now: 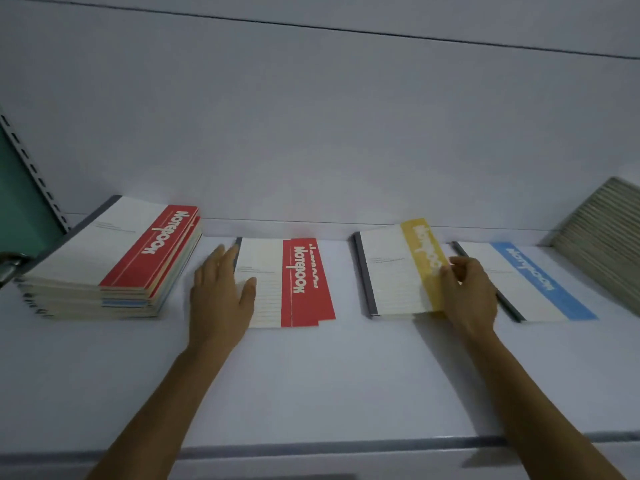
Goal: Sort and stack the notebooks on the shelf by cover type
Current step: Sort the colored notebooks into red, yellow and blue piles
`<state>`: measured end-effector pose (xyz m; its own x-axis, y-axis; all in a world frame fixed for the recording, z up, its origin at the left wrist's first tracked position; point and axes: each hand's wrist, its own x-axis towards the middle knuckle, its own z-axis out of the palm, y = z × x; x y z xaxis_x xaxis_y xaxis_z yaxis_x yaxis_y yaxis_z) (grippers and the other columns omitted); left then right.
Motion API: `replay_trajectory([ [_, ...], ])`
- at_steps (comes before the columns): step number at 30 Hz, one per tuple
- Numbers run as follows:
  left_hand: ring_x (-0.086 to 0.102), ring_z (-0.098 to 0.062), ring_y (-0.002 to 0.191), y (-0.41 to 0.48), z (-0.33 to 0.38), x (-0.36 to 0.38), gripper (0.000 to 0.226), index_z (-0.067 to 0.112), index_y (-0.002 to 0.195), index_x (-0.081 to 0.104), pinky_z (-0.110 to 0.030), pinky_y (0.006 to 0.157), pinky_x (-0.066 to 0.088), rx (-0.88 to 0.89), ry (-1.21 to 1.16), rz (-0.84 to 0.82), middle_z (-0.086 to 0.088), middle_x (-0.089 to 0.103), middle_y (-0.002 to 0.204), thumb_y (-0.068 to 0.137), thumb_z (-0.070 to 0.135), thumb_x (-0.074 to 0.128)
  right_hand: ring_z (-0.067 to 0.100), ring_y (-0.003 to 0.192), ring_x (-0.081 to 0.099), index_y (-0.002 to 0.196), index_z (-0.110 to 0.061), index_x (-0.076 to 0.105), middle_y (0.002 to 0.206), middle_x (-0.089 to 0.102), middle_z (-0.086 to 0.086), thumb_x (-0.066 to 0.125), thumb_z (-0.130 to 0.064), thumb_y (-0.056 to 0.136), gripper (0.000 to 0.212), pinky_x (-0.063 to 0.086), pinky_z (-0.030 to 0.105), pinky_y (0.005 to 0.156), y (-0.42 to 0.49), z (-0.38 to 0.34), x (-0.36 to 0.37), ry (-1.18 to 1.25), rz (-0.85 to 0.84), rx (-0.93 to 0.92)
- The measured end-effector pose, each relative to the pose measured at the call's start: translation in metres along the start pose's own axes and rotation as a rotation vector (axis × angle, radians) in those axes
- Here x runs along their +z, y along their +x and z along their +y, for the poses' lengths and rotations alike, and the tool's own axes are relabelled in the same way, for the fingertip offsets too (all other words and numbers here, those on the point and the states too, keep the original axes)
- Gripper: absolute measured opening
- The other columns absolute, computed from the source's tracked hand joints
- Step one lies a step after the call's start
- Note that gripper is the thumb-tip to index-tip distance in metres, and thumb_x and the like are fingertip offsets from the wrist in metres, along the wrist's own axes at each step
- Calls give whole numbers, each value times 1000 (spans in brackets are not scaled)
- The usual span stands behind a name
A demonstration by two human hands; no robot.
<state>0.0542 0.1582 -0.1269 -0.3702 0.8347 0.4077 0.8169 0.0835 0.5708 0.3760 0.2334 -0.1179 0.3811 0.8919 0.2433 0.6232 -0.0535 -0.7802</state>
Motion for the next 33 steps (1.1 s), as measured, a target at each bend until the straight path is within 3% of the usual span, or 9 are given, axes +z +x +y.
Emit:
replay_trajectory([
  [2, 47, -27, 126, -9, 5, -1, 52, 15, 128, 55, -44, 103, 37, 145, 50, -73, -6, 52, 138, 88, 48, 57, 30, 119, 52, 124, -17, 56, 125, 60, 10, 58, -34, 89, 39, 36, 45, 102, -3, 11, 3, -141, 10, -39],
  [4, 56, -21, 118, -13, 6, -2, 74, 21, 119, 63, -43, 100, 39, 245, 151, -223, 2, 61, 128, 75, 78, 45, 30, 114, 55, 117, -20, 61, 118, 63, 9, 56, -41, 88, 36, 36, 43, 98, -4, 13, 6, -213, 3, -116],
  [6, 56, -17, 119, -11, 4, -1, 94, 23, 121, 63, -44, 103, 39, 299, 213, -331, 5, 60, 129, 61, 90, 37, 27, 105, 57, 107, -22, 66, 110, 65, 5, 53, -44, 87, 32, 36, 40, 92, -5, 11, 11, -317, -57, -171],
  [11, 58, -23, 117, -2, 4, 2, 84, 18, 116, 67, -52, 97, 45, 399, 181, -339, -1, 62, 127, 69, 82, 42, 25, 105, 55, 102, -21, 66, 113, 58, 3, 58, -46, 85, 31, 34, 38, 91, -5, 13, 17, -383, -86, -214],
  [16, 65, -21, 102, -3, 0, 6, 66, 19, 110, 69, -40, 84, 48, 444, 150, -312, 1, 69, 113, 69, 69, 56, 26, 98, 56, 100, -20, 66, 107, 60, 4, 57, -45, 84, 31, 36, 38, 86, -2, 19, 26, -439, 0, -271],
  [19, 65, -21, 101, -3, 0, 7, 65, 16, 110, 68, -40, 81, 52, 424, 87, -313, -1, 69, 113, 68, 64, 62, 28, 93, 57, 96, -17, 66, 101, 61, 6, 56, -43, 85, 30, 37, 38, 82, -3, 19, 27, -481, 28, -315],
  [25, 65, -20, 101, -7, 3, 4, 81, 13, 108, 70, -38, 86, 50, 463, 94, -311, 0, 70, 111, 75, 80, 39, 30, 93, 57, 101, -13, 66, 103, 64, 9, 56, -26, 88, 21, 38, 37, 79, -9, 13, 21, -504, 23, -437],
  [29, 62, -14, 107, -8, 9, 1, 78, 21, 114, 68, -25, 89, 40, 429, 163, -317, 6, 68, 116, 75, 81, 36, 18, 92, 62, 102, -19, 66, 107, 64, -4, 58, -20, 91, 14, 46, 31, 70, -28, -8, 14, -165, -157, -550],
  [33, 59, -18, 114, -18, 18, -1, 60, 21, 124, 61, -28, 94, 40, 421, 139, -321, 2, 64, 124, 79, 59, 53, 5, 76, 59, 104, -21, 66, 101, 68, -6, 56, -27, 94, 15, 52, 29, 69, -52, -52, 26, -73, -375, -783],
])
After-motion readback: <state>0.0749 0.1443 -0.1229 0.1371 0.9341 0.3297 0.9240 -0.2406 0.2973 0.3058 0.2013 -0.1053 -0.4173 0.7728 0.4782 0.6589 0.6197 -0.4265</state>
